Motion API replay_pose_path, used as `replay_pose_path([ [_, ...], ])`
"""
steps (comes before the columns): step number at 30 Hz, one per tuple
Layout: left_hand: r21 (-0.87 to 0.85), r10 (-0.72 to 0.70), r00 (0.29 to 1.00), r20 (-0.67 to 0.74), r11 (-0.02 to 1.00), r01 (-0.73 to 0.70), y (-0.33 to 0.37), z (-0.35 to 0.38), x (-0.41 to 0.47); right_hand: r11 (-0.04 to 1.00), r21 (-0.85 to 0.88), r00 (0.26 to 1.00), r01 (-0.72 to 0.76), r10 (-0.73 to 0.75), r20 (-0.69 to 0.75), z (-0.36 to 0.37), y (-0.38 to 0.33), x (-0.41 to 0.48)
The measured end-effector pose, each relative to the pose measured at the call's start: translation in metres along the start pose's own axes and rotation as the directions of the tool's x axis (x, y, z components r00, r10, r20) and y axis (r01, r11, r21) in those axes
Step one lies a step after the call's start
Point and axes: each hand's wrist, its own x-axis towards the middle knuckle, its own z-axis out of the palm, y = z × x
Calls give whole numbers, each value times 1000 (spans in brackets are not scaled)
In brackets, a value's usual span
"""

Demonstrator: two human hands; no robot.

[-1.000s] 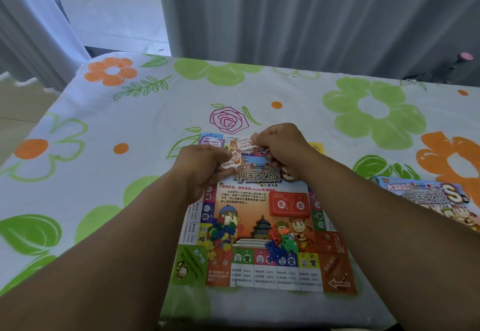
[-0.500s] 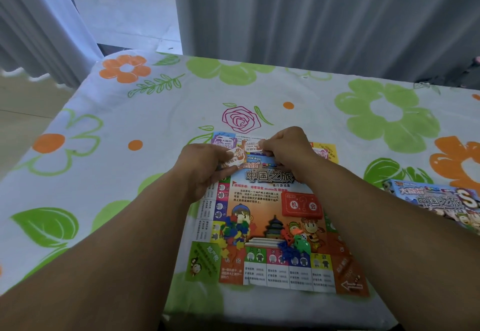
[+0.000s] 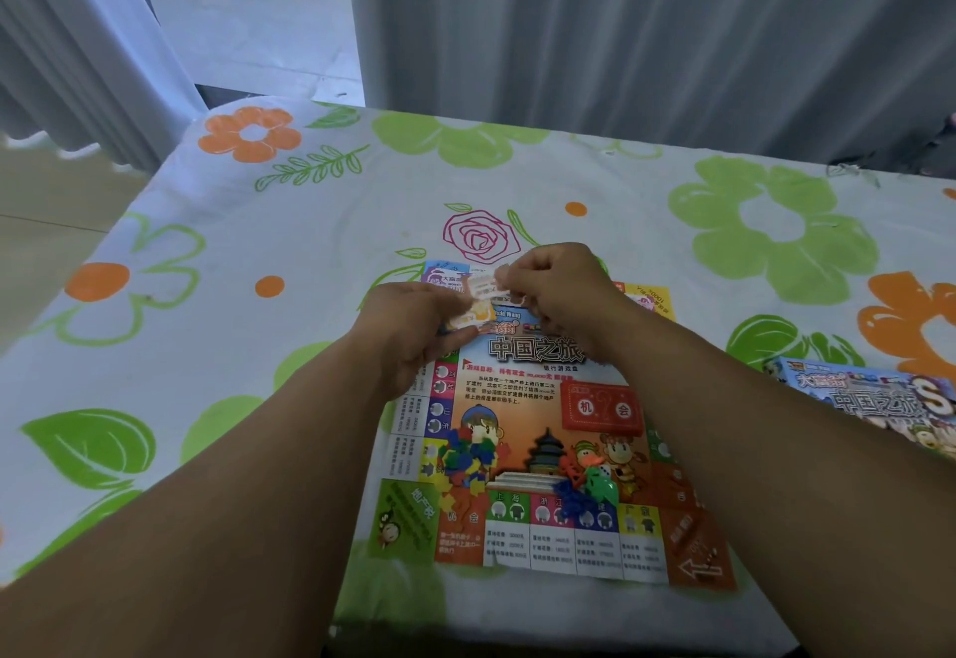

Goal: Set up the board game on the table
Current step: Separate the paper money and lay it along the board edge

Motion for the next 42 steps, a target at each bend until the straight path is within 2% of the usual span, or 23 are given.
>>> replay_pose_path([
  [4,20,-1,1000,-25,1000,1,-1,-4,3,999,27,988,-46,49,-149,-4,7,6],
  [10,23,-24,1000,-9,999,24,0,-6,3,994,-88,985,-68,53,-162,-1,12,13],
  [15,36,-38,999,4,999,38,1,-10,3,934,-346,969,-91,3,-246,-1,10,14],
  [17,46,-37,999,9,998,37,1,-11,2,961,-276,981,-14,-40,-188,0,6,10],
  [20,61,-29,999,20,998,28,2,-15,0,994,-96,998,50,-46,46,7,-5,-4],
  [22,66,-19,1000,24,998,18,2,-19,-2,992,-94,986,88,-73,152,13,-9,-10],
  [24,70,-5,999,32,998,2,3,-23,-5,986,-113,977,121,-99,188,18,-11,-11],
  [27,75,-1,1000,12,997,0,3,-31,-9,984,-150,983,97,-71,168,25,-14,-10],
  [31,58,-7,997,-70,998,11,2,-46,-13,997,-60,994,-57,62,89,32,-10,-8],
  [34,31,15,994,-110,999,-12,2,-60,-15,989,-40,982,-143,147,117,38,-6,-12],
  [37,-14,31,992,-124,999,-33,4,-69,-16,985,-58,976,-161,167,139,44,-5,-13],
  [42,-51,38,995,-95,998,-43,8,-71,-22,984,-105,986,-142,150,76,49,-5,-12],
])
